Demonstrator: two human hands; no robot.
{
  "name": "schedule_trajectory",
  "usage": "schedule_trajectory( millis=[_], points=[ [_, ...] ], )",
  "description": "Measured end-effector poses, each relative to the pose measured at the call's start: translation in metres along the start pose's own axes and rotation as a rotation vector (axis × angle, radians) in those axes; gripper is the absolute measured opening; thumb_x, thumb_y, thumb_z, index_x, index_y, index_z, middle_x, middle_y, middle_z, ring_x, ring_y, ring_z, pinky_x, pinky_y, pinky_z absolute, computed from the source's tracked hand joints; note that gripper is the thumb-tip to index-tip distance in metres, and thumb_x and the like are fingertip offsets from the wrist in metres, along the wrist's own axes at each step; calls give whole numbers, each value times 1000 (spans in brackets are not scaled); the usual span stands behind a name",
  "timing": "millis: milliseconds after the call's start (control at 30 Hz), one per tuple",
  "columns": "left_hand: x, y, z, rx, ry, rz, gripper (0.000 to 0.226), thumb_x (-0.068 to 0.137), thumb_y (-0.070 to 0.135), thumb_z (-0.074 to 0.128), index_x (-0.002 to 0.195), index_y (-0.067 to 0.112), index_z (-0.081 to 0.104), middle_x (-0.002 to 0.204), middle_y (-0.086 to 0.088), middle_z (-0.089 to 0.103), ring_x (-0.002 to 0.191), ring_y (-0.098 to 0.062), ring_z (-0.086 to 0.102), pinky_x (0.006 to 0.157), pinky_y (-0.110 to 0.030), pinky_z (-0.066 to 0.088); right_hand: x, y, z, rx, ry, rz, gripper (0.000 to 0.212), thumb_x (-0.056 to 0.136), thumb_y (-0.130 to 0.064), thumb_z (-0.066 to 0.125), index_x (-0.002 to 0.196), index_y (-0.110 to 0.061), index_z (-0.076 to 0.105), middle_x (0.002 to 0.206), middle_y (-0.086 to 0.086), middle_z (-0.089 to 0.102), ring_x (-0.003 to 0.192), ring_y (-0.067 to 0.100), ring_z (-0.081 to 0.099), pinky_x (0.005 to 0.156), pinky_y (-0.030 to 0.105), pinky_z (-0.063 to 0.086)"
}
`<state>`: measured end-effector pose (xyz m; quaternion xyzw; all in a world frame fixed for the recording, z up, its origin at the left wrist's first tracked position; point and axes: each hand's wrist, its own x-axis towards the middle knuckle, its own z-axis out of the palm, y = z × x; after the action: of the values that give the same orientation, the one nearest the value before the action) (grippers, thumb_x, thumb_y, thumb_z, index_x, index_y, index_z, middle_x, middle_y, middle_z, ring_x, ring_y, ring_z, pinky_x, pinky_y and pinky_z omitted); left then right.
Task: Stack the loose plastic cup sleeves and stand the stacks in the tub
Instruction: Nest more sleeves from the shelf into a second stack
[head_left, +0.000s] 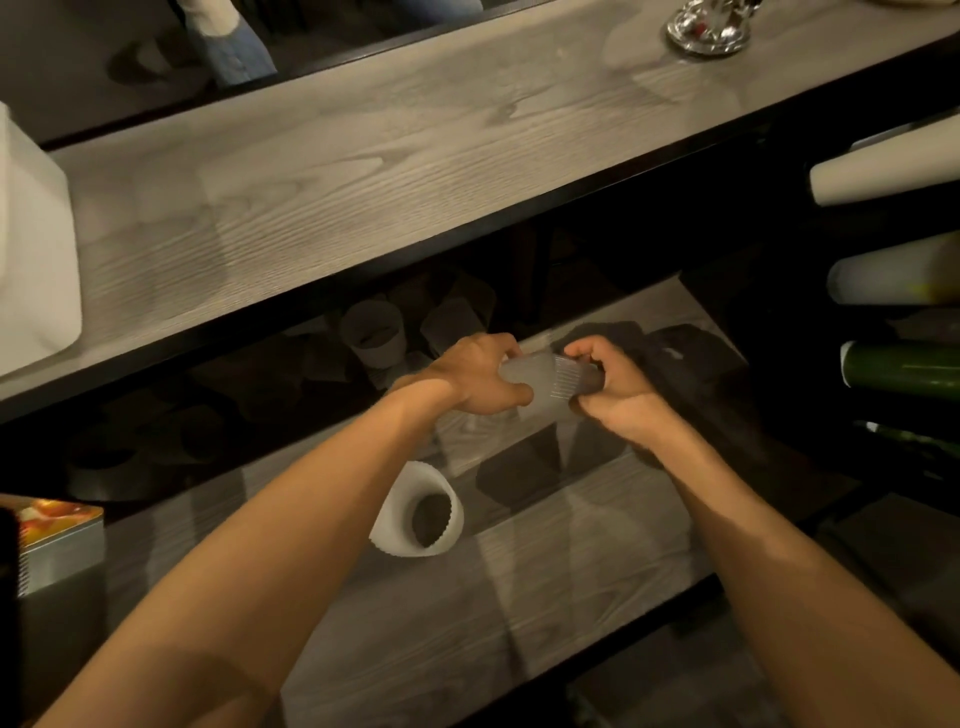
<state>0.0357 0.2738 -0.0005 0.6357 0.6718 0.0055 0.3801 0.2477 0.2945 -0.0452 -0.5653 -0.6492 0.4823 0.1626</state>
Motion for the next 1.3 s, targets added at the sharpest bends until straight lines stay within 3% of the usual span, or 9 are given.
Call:
schedule_trajectory(
  millis=[233,367,467,567,700,800,1000,1100,1300],
  points=[
    [-41,-1,-4,-185,85,109,49,80,40,72,127,38,56,117,9,59,108,-12,58,92,-33,52,-30,-23,4,153,-26,-113,59,69,-5,73,114,-38,56,126,-1,55,119,21,57,95,43,55],
    [-61,-2,-1,-140,150,129,81,81,48,73,153,33,37,139,0,51,123,-17,53,99,-31,47,-44,-36,10,139,-45,-167,66,75,2,72,126,-35,54,131,-3,53,122,19,55,99,41,54],
    [-79,-4,-5,-275,222,140,92,79,54,78,155,25,35,142,-2,55,116,-17,63,102,-37,53,-56,-49,9,-5,-73,-200,77,79,-5,73,143,-36,46,137,-2,46,124,15,51,99,32,50],
    [-102,-6,-13,-340,329,162,77,81,51,79,145,19,50,128,5,60,110,-12,63,95,-28,54,-67,-67,10,-93,-84,-240,78,80,-10,73,148,-32,42,133,1,42,120,17,51,94,30,50],
    [-132,-11,-19,-490,395,212,53,87,50,74,130,20,64,114,11,66,104,-6,65,83,-26,56,-85,-91,18,209,-177,-283,67,83,-5,75,143,-24,51,135,3,53,121,22,57,93,42,58],
    [-153,-14,-22,-493,427,248,49,92,50,67,133,23,63,118,14,65,108,-1,62,92,-24,53,-97,-109,30,299,-249,-335,64,85,-2,75,141,-21,51,134,6,55,121,21,58,95,40,57],
    [-186,-34,-19,-586,472,188,43,99,43,59,137,23,62,129,9,64,112,-2,59,89,-16,48,-116,-131,53,173,-366,-343,69,81,-5,79,142,-21,50,132,5,56,119,20,58,96,40,57],
    [-195,-49,-15,-676,495,135,33,99,25,62,132,20,65,123,5,69,115,-7,62,97,-26,52,-123,-131,61,114,-373,-344,65,78,-3,81,135,-19,54,126,1,61,118,17,60,99,40,54],
    [-204,-61,1,-643,496,144,32,95,0,62,123,15,69,112,3,73,108,-7,67,90,-20,54,-131,-121,79,-107,-349,-320,67,73,-16,86,130,-28,52,129,-13,57,127,7,50,109,39,43]
  ],
)
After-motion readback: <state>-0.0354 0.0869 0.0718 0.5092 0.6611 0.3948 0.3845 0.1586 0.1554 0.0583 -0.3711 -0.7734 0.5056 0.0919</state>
